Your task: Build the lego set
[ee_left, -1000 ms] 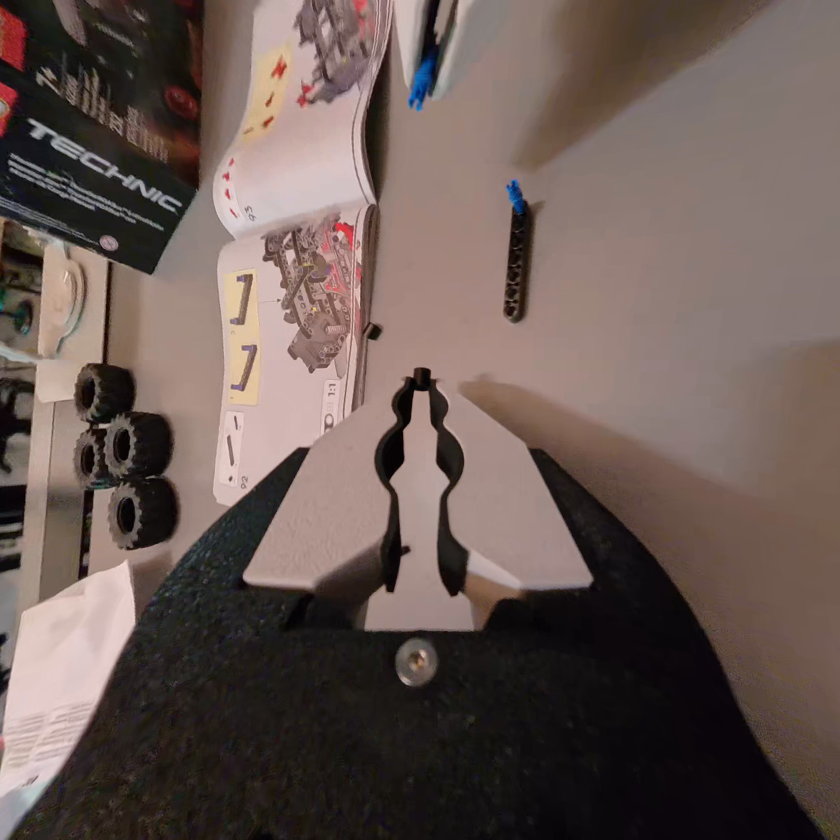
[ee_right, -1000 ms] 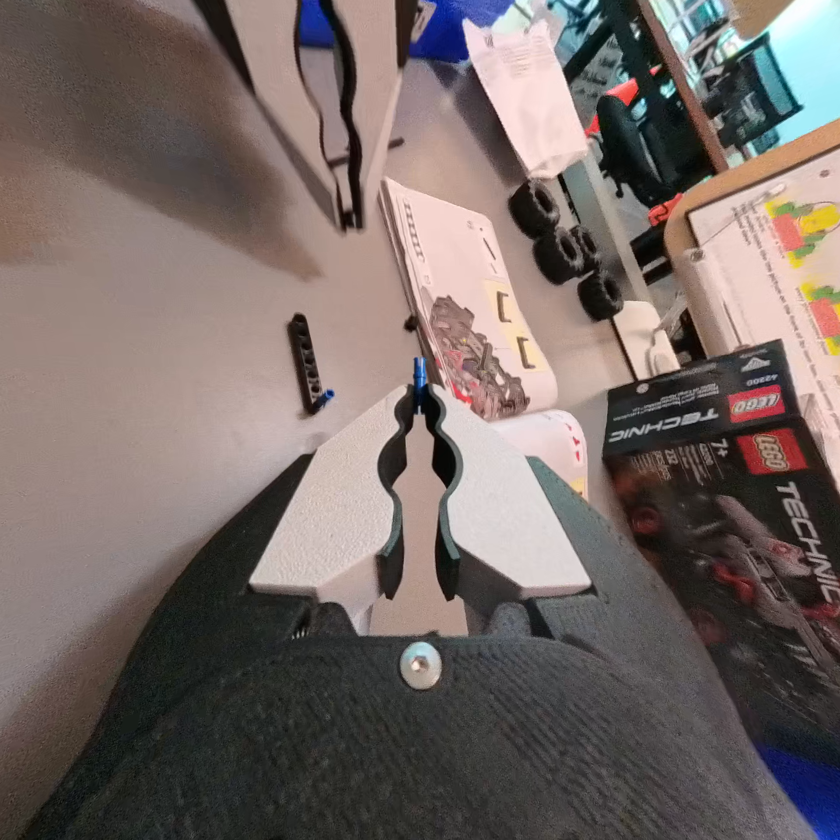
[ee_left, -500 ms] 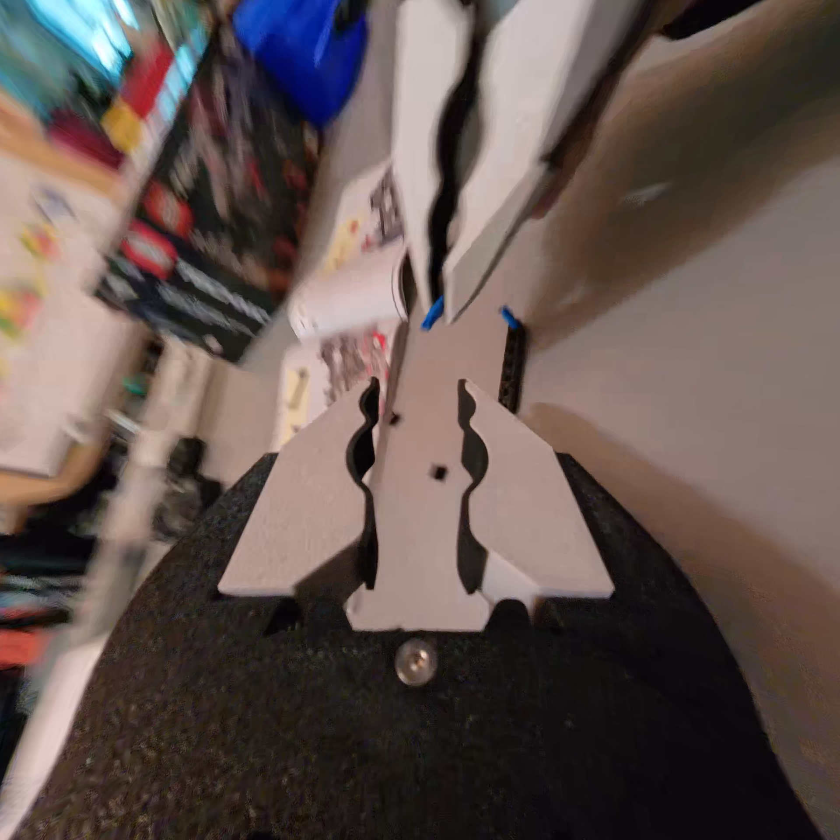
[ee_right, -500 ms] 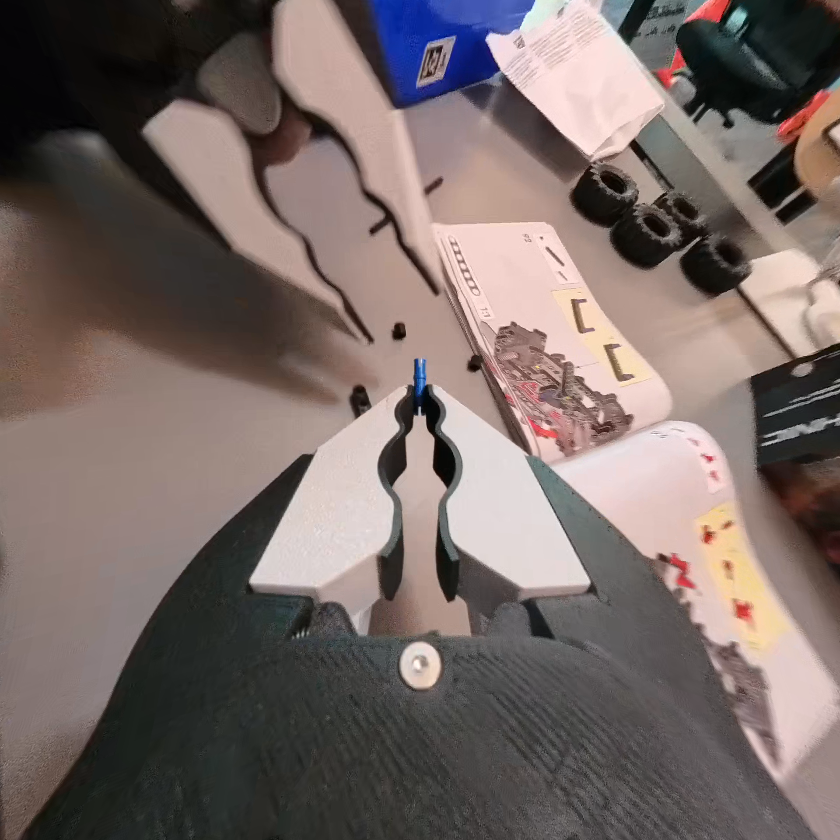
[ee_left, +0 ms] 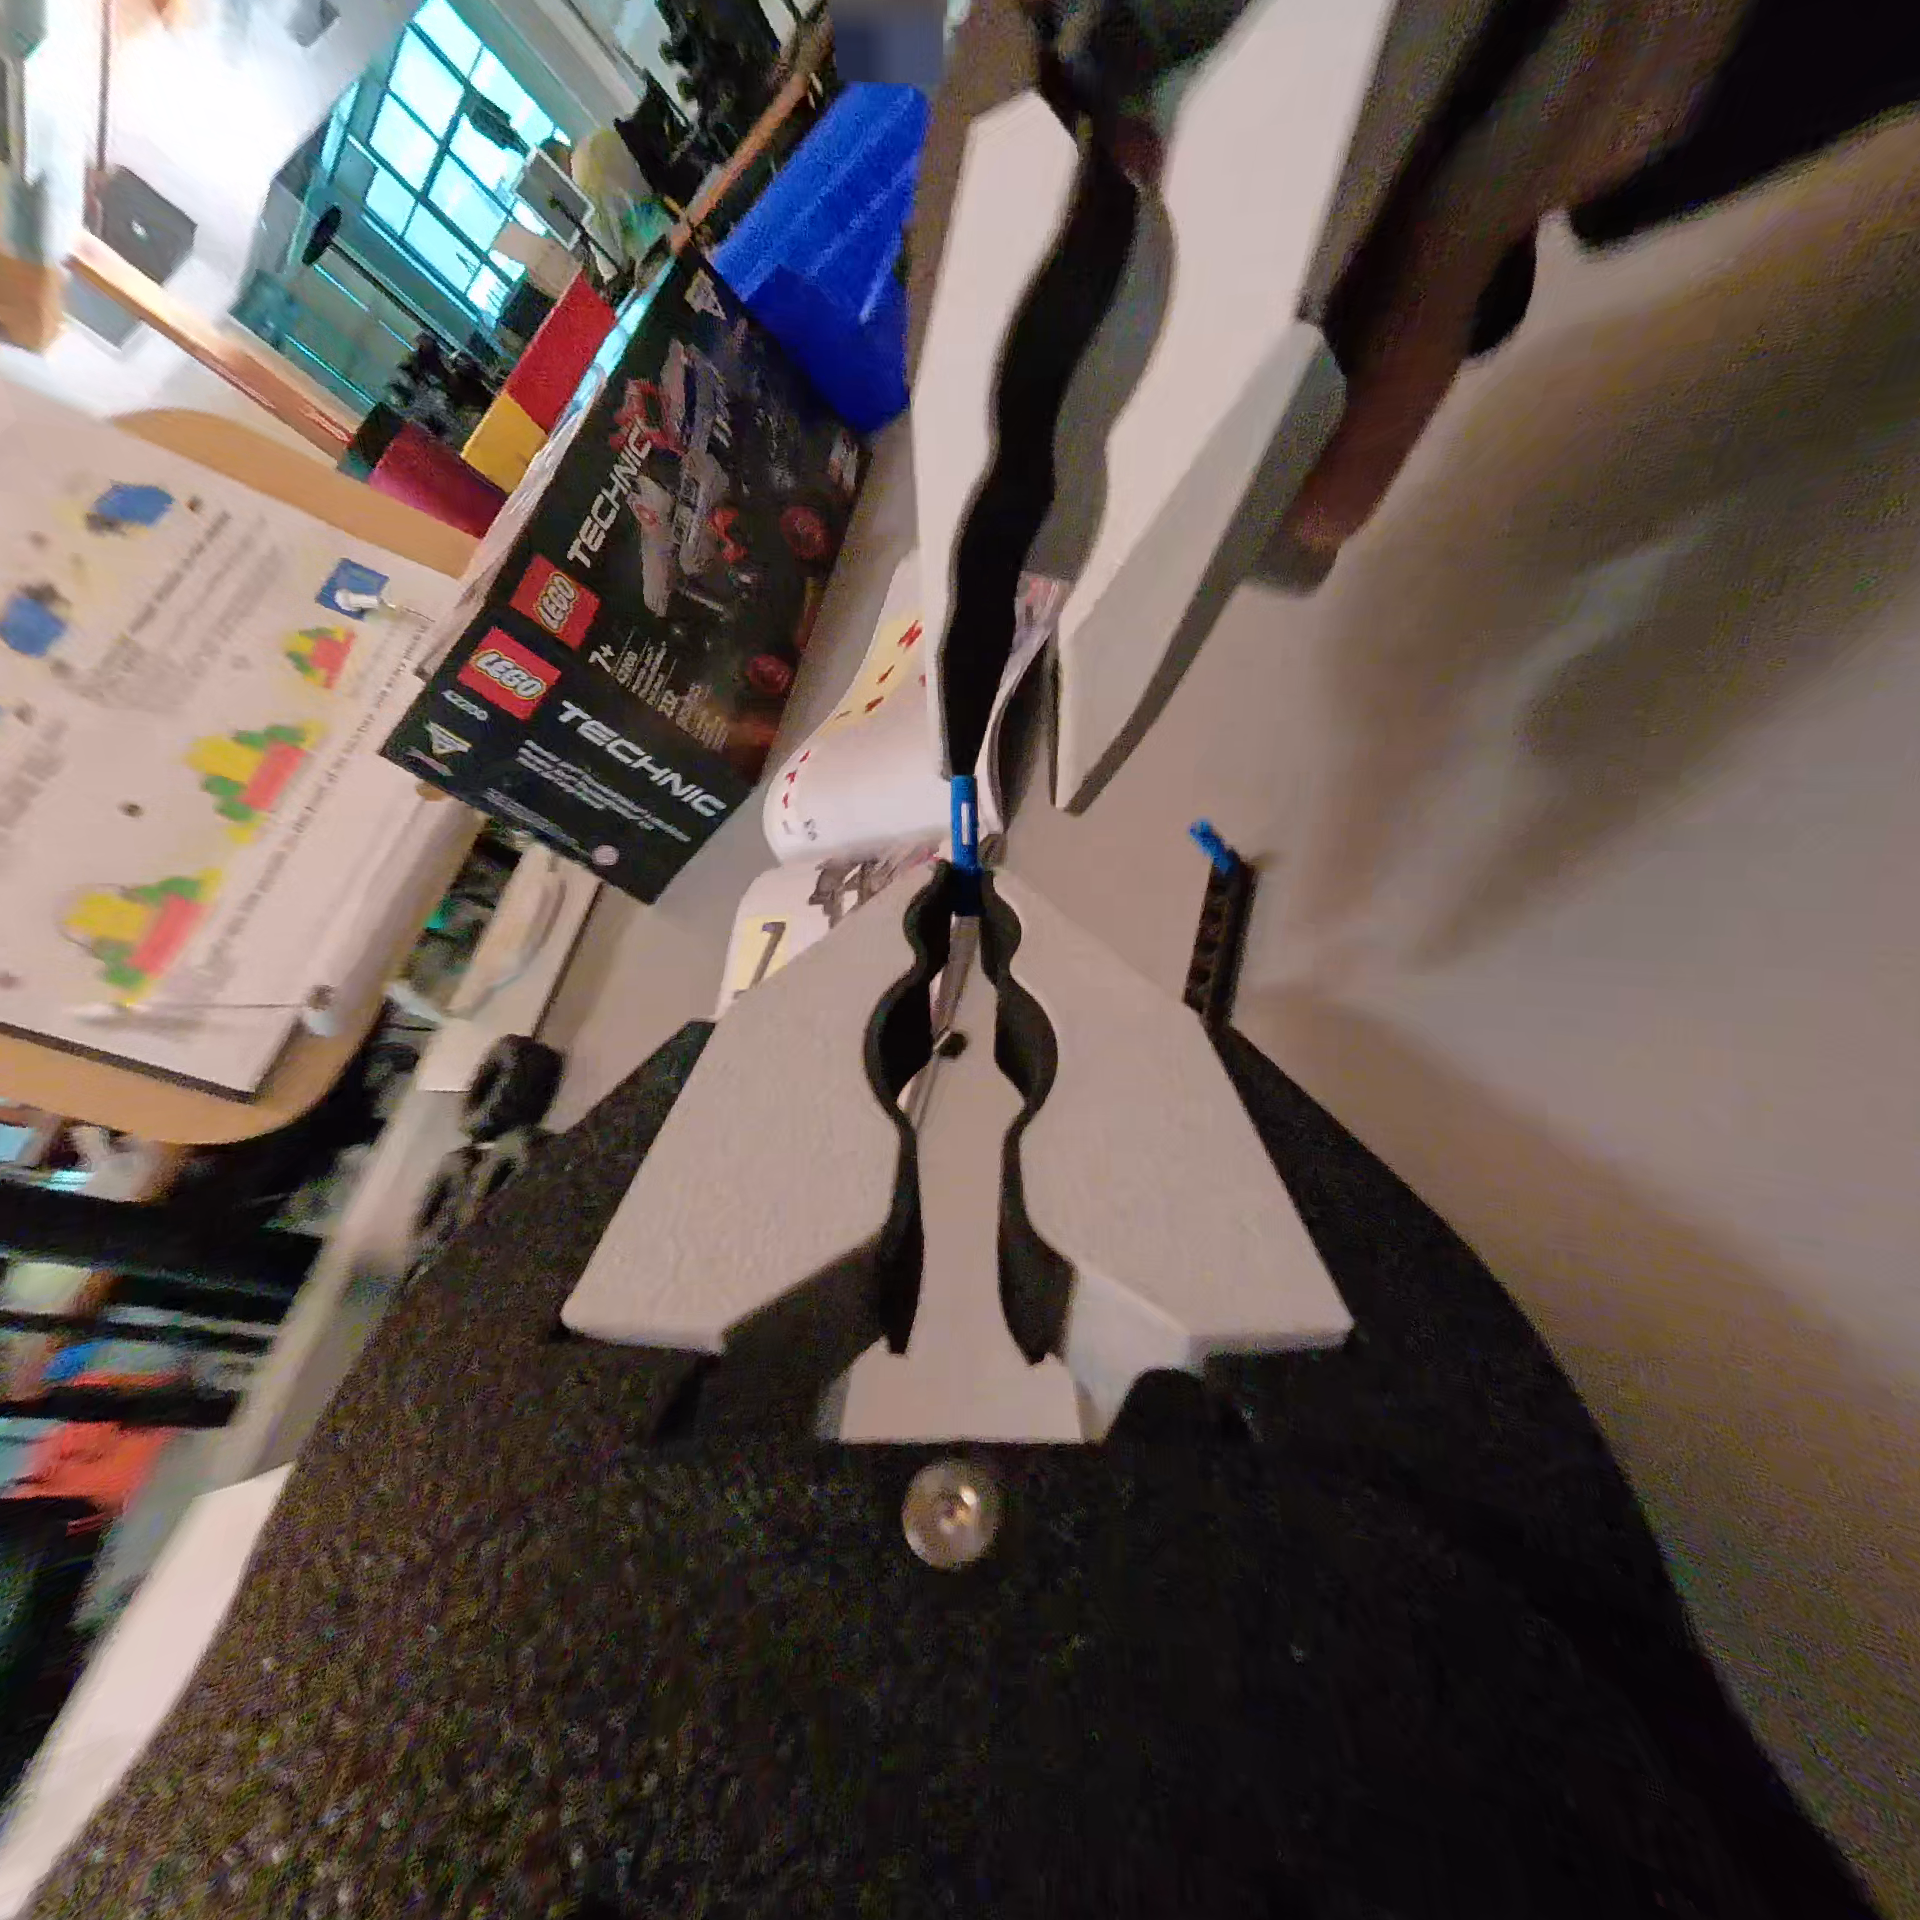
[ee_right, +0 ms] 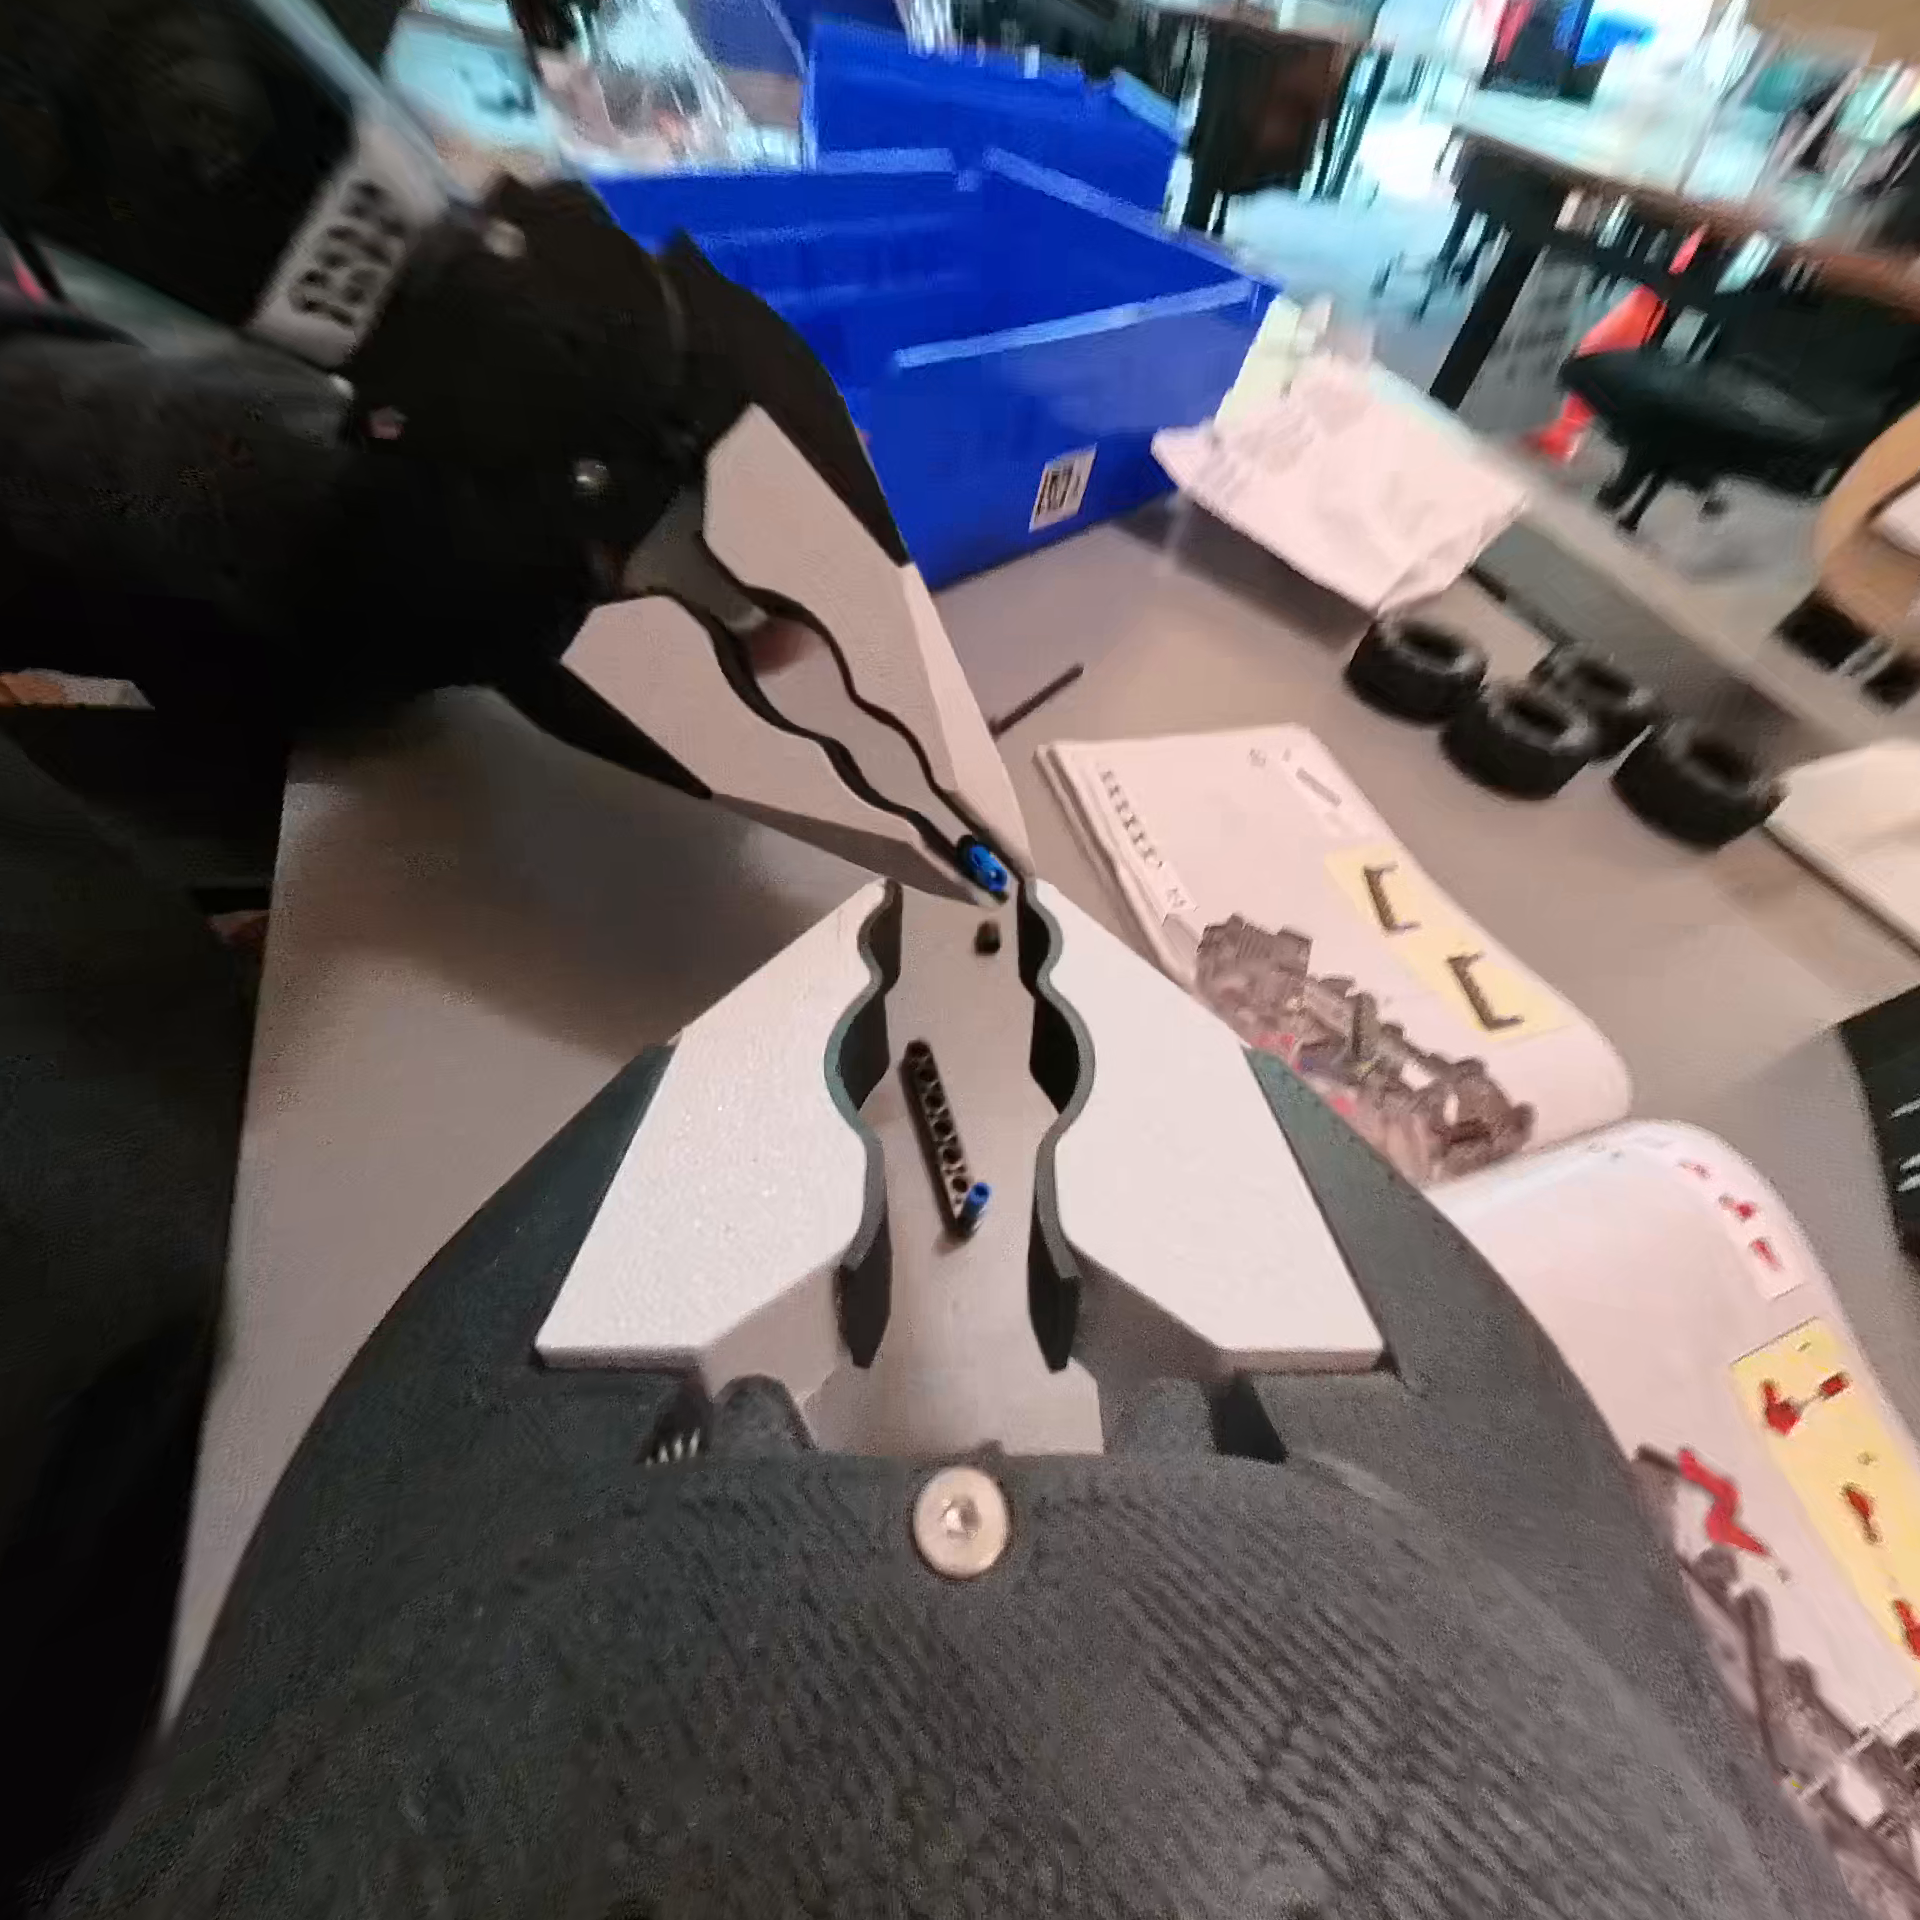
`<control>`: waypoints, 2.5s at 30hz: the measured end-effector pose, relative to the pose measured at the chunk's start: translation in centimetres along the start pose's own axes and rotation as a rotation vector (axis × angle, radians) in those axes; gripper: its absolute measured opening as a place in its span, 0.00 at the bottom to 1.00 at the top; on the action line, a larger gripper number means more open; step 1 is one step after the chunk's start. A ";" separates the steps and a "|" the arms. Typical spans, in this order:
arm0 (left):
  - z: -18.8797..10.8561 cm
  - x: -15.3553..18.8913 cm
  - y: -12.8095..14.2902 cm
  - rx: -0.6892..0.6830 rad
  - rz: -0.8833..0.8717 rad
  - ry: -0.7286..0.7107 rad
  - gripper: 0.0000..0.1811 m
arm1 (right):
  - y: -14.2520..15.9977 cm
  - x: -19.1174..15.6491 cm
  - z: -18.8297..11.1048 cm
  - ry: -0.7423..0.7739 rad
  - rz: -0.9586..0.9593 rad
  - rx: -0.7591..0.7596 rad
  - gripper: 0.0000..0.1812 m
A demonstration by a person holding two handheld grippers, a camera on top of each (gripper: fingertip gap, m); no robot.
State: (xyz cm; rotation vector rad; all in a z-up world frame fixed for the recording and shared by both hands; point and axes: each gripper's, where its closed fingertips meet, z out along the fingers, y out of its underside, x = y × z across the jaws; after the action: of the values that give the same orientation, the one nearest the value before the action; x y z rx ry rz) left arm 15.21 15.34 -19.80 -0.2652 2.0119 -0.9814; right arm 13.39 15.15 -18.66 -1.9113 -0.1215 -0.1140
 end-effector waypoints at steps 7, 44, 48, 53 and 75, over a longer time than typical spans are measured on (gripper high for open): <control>-0.8 0.7 -2.4 0.258 -0.433 0.207 0.01 | -1.9 -0.6 -0.4 -0.052 -0.027 0.197 0.06; -1.8 0.0 -0.8 0.193 -0.524 0.280 0.06 | 1.1 0.9 1.6 0.228 -0.379 -0.106 0.01; -1.6 0.6 -0.7 0.161 -0.516 0.306 0.08 | 0.7 0.8 1.6 0.230 -0.383 -0.094 0.01; -1.1 0.3 -0.4 0.149 -0.535 0.270 0.01 | 0.6 0.5 1.6 0.221 -0.406 -0.099 0.00; -0.9 1.2 -0.1 0.138 -0.595 0.346 0.01 | 1.7 0.0 2.2 0.130 -0.257 -0.091 0.02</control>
State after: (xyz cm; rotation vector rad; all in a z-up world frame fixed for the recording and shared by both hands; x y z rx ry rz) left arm 13.74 15.18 -20.17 -0.6832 2.2067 -1.6200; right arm 13.66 16.68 -21.01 -1.9655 -0.2776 -0.4221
